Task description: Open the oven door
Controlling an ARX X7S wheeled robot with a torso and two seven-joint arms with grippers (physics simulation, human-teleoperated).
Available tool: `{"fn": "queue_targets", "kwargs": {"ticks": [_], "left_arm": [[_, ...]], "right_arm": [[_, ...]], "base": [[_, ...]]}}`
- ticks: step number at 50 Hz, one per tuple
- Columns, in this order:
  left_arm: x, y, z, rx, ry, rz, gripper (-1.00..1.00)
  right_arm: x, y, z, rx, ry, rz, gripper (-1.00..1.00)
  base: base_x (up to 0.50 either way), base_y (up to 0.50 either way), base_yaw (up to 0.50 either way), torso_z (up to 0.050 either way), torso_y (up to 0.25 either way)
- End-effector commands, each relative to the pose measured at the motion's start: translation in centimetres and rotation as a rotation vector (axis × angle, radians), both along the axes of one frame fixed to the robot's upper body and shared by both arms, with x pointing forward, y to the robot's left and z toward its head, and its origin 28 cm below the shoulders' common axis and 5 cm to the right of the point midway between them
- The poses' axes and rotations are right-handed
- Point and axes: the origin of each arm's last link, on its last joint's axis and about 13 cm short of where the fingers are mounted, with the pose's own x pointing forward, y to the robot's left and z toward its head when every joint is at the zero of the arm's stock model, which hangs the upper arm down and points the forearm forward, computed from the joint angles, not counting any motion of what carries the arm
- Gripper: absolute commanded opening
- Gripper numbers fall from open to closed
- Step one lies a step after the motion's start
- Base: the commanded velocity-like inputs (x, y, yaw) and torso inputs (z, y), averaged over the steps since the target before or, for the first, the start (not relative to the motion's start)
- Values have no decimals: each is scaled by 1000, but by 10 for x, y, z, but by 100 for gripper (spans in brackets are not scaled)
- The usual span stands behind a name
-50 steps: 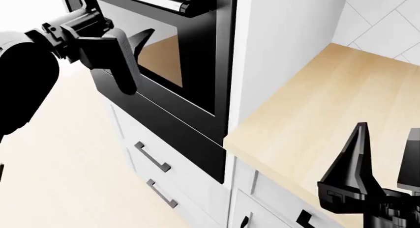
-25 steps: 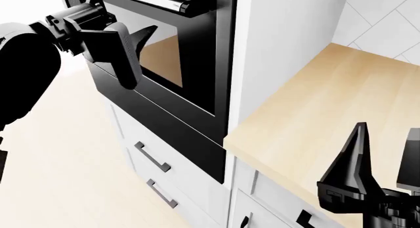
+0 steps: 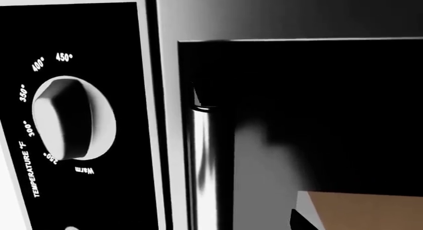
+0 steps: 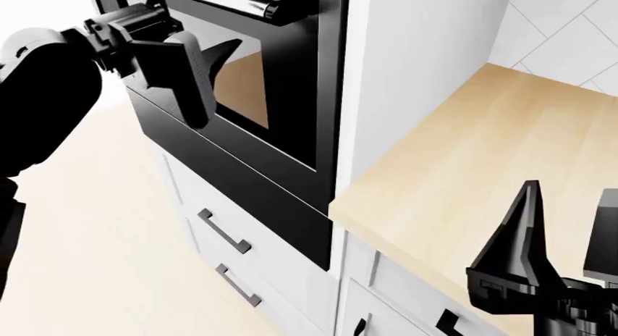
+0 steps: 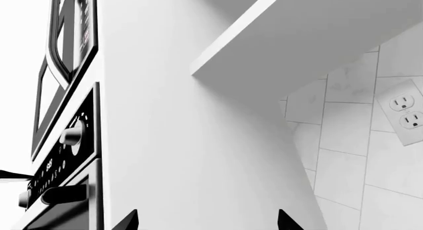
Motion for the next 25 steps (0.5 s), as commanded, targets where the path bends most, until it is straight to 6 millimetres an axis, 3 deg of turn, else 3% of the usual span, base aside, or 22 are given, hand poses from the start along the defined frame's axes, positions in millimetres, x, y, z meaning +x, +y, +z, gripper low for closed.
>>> {"fn": "queue_targets", "kwargs": {"ticks": [1, 12, 13, 25], "left_arm": [[6, -1, 0, 0, 8, -7, 100], [10, -2, 2, 8, 6, 0, 100], [10, -2, 2, 5, 4, 7, -100], [11, -3, 0, 16, 0, 7, -100]], "right_arm": [[0, 0, 0, -1, 0, 0, 100], [0, 0, 0, -1, 1, -1, 100], [0, 0, 0, -1, 1, 0, 100], [0, 0, -1, 1, 1, 0, 100]], "base": [[0, 0, 0, 0, 0], [0, 0, 0, 0, 0], [0, 0, 0, 0, 0], [0, 0, 0, 0, 0]]}}
